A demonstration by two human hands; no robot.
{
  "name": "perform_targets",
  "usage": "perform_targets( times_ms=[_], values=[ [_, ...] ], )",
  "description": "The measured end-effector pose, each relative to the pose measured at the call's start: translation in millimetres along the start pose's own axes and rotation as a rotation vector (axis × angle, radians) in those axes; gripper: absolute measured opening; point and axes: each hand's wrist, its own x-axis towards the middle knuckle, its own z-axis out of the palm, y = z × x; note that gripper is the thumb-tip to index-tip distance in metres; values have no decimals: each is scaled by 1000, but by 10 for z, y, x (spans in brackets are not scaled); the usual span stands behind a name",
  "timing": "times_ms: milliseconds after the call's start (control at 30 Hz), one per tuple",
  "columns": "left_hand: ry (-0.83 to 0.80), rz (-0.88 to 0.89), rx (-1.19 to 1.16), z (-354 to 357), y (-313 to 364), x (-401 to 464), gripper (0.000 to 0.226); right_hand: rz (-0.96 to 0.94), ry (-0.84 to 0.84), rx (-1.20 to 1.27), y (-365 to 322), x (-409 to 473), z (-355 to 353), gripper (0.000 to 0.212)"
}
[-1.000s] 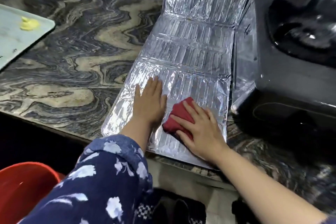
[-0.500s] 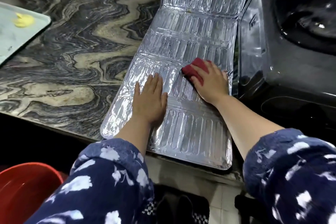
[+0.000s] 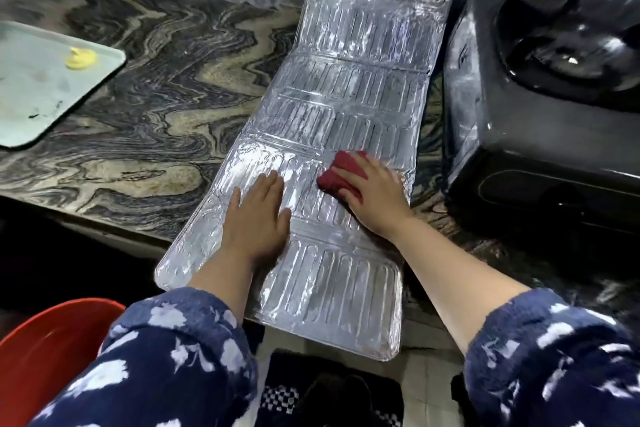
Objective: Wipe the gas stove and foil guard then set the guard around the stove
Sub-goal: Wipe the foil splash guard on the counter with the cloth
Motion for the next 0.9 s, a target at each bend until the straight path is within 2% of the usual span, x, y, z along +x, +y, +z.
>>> perform_targets(
  times_ms=[200,433,533,900],
  values=[
    [25,-65,38,-239,176,225,56,-76,-5,-64,-15,-85,-10,54],
    [25,-24,12,78,366,469,67,-110,12,-30,135,119,-59,48],
    [55,-9,26,147,316,458,71,-6,21,3,215,350,-75,45],
    [117,-21,34,191,317,466,65,432,52,29,694,1454,-224,44]
  ],
)
